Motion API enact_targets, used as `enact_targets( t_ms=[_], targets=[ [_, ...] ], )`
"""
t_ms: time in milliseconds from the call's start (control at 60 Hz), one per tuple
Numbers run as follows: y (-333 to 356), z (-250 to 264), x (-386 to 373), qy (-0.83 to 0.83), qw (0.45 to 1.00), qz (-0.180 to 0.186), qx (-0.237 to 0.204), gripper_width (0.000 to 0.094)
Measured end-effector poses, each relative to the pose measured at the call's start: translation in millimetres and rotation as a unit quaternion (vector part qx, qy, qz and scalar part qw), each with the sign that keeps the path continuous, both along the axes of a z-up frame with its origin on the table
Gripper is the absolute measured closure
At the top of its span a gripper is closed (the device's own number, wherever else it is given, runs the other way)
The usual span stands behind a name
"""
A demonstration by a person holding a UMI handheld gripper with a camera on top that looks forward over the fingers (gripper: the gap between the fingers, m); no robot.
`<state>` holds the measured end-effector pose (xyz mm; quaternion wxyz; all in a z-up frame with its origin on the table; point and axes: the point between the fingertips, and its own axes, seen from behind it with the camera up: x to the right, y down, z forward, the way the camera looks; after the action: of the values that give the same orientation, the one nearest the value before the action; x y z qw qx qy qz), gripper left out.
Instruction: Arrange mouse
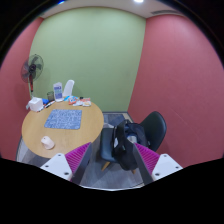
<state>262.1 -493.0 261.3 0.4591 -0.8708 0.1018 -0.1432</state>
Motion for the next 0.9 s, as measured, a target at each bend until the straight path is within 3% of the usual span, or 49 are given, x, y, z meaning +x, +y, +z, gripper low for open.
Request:
enact_targets(
  t_ms=[233,367,600,900],
  targets=[
    [-17,-21,-13,-0.005,0.999,-0.023,-0.023,0.0094],
    [-45,-52,-69,-0.006,0.999,-0.034,-0.025,0.0096],
    [-30,-117,-197,0.028,0.999,0.014,-0.043,0.0097],
    [85,-185,-287,0.028,0.994,0.089,-0.055,0.0096]
  ],
)
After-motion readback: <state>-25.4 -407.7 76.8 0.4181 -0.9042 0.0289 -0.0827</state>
